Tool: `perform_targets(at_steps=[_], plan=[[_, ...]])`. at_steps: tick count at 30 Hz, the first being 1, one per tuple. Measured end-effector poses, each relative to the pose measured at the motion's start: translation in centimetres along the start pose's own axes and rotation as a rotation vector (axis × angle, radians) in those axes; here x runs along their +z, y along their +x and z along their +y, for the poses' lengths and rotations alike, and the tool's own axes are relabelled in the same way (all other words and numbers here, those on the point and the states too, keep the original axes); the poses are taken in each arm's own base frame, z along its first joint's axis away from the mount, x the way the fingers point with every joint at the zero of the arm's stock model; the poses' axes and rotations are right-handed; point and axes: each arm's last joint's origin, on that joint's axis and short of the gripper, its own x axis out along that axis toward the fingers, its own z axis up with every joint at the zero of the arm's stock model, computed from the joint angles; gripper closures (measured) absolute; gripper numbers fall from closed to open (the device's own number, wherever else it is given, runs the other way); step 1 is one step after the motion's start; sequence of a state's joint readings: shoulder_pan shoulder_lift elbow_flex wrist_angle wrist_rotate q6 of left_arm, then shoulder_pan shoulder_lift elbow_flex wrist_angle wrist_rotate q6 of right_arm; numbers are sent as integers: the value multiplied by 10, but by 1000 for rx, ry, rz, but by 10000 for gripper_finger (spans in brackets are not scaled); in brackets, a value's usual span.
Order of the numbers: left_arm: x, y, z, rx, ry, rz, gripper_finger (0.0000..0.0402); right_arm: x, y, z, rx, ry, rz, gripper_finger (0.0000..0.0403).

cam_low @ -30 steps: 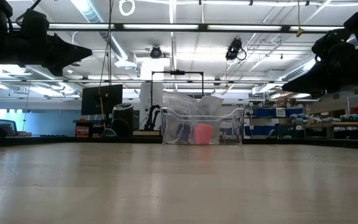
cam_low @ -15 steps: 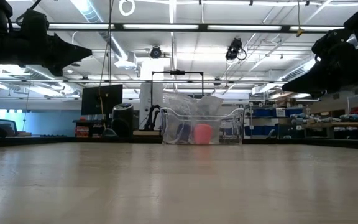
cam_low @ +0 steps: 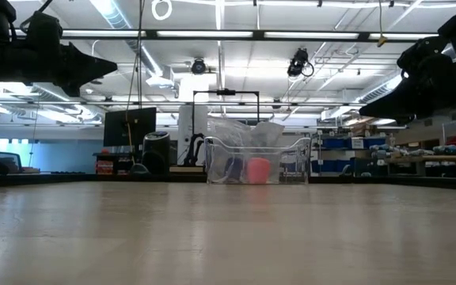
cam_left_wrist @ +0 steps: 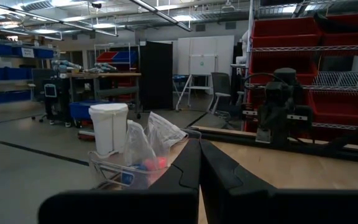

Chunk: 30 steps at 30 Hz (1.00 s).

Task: Roll bandage
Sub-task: Return to Home Position

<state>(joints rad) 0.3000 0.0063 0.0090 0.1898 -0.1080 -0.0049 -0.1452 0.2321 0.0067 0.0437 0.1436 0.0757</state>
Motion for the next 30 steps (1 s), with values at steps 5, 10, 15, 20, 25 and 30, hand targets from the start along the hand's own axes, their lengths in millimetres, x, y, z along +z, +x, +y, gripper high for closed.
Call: perform_targets(at_steps=[5,10,15,20,25,30], plan=[[0,0,0,0,0,0,394,0,0,0,0,0,0,392],[0,0,0,0,0,0,394,0,0,0,0,0,0,390],[0,0,0,0,0,0,394,0,0,0,0,0,0,393],[0,0,0,0,0,0,394,0,0,0,0,0,0,394],[0,0,0,0,0,0,394,0,0,0,0,0,0,396],[0,0,0,0,0,0,394,0,0,0,0,0,0,397]])
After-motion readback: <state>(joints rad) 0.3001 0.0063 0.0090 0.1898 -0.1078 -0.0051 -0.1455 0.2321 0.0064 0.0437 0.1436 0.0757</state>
